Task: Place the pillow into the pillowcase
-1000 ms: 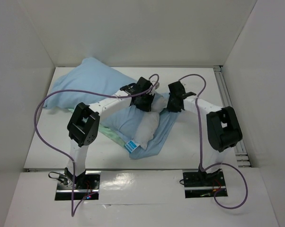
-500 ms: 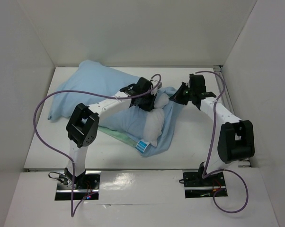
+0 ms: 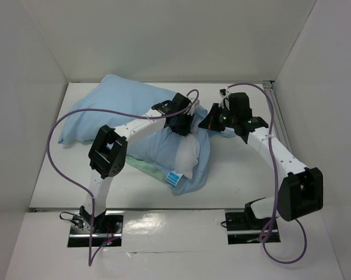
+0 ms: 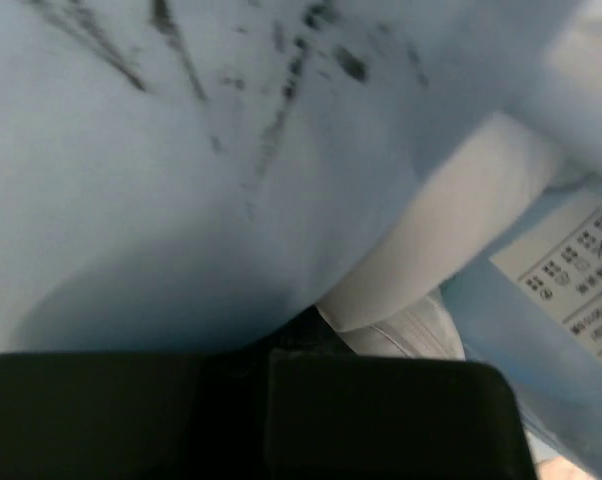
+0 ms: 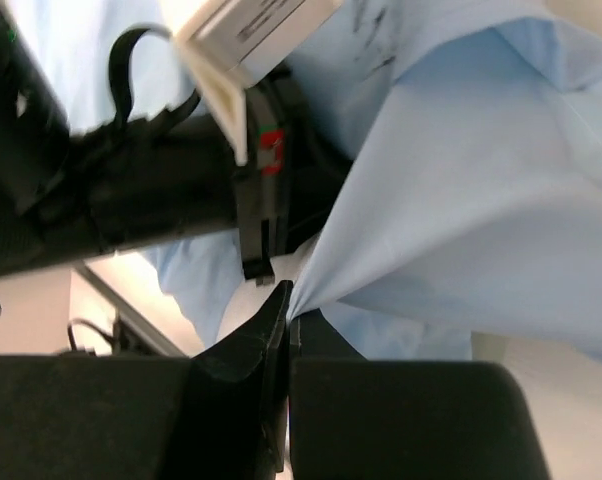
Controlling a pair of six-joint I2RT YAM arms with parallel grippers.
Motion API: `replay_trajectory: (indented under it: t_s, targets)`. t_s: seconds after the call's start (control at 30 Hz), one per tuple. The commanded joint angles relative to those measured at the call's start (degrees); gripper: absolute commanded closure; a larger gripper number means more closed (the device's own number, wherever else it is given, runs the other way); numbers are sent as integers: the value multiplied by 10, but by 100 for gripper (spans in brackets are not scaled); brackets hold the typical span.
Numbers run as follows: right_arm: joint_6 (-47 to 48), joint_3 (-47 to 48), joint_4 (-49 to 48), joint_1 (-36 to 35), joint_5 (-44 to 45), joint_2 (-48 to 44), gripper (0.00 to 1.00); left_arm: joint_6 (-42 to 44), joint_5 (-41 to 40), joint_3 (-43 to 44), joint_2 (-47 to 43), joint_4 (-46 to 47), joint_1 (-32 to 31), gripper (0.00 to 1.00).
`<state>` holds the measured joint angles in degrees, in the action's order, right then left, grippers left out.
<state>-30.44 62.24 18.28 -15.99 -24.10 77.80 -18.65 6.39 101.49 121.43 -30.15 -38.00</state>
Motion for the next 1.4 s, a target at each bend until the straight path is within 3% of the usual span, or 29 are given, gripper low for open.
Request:
replay_trajectory:
  t_s: [0.0,0.1,0.17,0.2,0.27,0.3,0.4,0.63,0.67,0.8,0.83,0.93,1.2,1.37]
  targets:
    - [30,44,-69,2,-111,-85,100,-18,-24,-17,67,-148,10,100]
    - [57,18,-30,2,-114,-74,100,-31,-9,17,60,-148,10,100]
    - [57,-4,18,2,-57,-68,98,-38,-2,33,52,-148,15,100]
    - [57,-9,32,2,-30,-62,74,-38,-2,44,40,-148,15,100]
    - [63,-14,72,2,52,-62,42,-38,11,49,28,-148,15,100]
    - [63,-14,85,2,82,-76,32,-38,11,58,22,-153,15,100]
    - [50,-2,130,10,177,-89,22,-38,16,63,7,-168,15,100]
    - [27,17,185,21,249,-116,24,-31,5,110,-26,-231,15,100]
    - [27,17,185,21,244,-116,25,-24,-1,119,-34,-242,15,86]
    - [21,17,198,21,223,-128,29,-8,-58,162,-55,-307,2,52]
    - [14,4,198,14,214,-134,29,-8,-83,169,-71,-327,-7,38]
    - [-8,-18,198,-10,200,-139,28,-2,-111,169,-104,-342,-12,23]
    - [-86,-115,135,-112,158,-144,16,-9,-182,-50,-262,-337,-58,5]
    - [-121,-142,91,-169,148,-106,16,-54,-153,-144,-322,-337,-112,1]
